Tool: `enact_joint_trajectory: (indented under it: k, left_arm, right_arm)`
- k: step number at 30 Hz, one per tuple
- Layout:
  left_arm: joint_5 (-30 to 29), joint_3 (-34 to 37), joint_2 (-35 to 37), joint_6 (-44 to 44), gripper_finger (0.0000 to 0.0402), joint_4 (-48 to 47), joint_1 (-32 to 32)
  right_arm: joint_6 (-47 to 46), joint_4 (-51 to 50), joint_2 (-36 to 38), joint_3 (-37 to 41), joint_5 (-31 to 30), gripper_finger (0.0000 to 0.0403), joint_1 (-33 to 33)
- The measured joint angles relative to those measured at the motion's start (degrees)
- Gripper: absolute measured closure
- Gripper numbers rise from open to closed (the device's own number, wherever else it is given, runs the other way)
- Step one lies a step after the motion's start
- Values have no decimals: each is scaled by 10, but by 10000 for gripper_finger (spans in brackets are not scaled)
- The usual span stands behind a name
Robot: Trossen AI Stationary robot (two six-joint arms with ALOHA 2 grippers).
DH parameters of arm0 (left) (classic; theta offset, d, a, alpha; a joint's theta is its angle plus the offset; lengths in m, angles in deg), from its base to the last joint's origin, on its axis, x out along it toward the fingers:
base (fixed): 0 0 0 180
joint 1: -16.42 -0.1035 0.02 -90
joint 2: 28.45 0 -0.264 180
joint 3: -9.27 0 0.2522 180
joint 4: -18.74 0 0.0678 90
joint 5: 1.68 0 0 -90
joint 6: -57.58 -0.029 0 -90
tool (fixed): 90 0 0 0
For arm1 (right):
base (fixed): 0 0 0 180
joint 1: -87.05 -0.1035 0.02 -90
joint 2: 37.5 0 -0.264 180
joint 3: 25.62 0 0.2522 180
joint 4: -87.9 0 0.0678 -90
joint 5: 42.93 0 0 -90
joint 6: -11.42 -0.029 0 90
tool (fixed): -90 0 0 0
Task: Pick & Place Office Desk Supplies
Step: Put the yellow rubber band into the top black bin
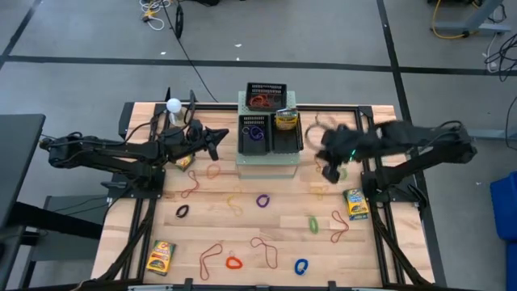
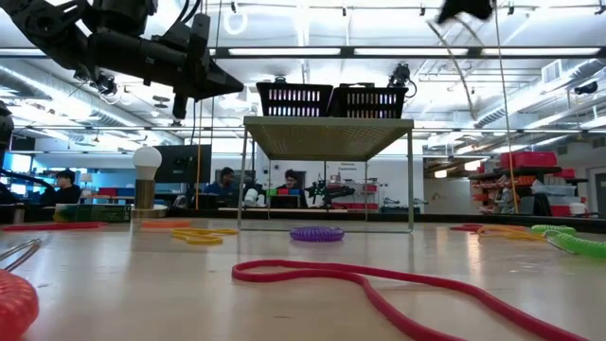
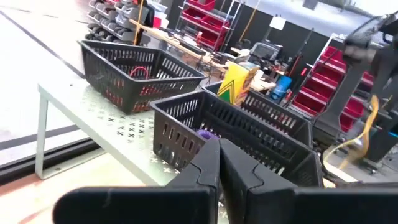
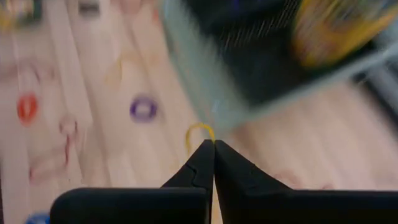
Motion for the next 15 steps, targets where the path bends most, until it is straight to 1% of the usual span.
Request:
enact_joint_trajectory:
  k: [4, 5, 8, 11, 15]
  left_arm:
    - [0, 0, -1, -3, 393, -1, -4]
    - [0, 0, -2, -11, 393, -1, -4]
    - [3, 0, -4, -25, 393, -2, -4]
    - [5, 0, -6, -36, 393, -1, -4]
    - [0, 0, -12, -48, 393, 2, -6]
  right_arm:
    - [32, 50, -5, -64, -37, 392, 52]
    - [40, 73, -5, -73, -42, 392, 67]
    - [70, 183, -4, -81, -49, 392, 115]
    - [101, 277, -15, -81, -47, 392, 165]
    - [154, 386, -55, -80, 3, 392, 235]
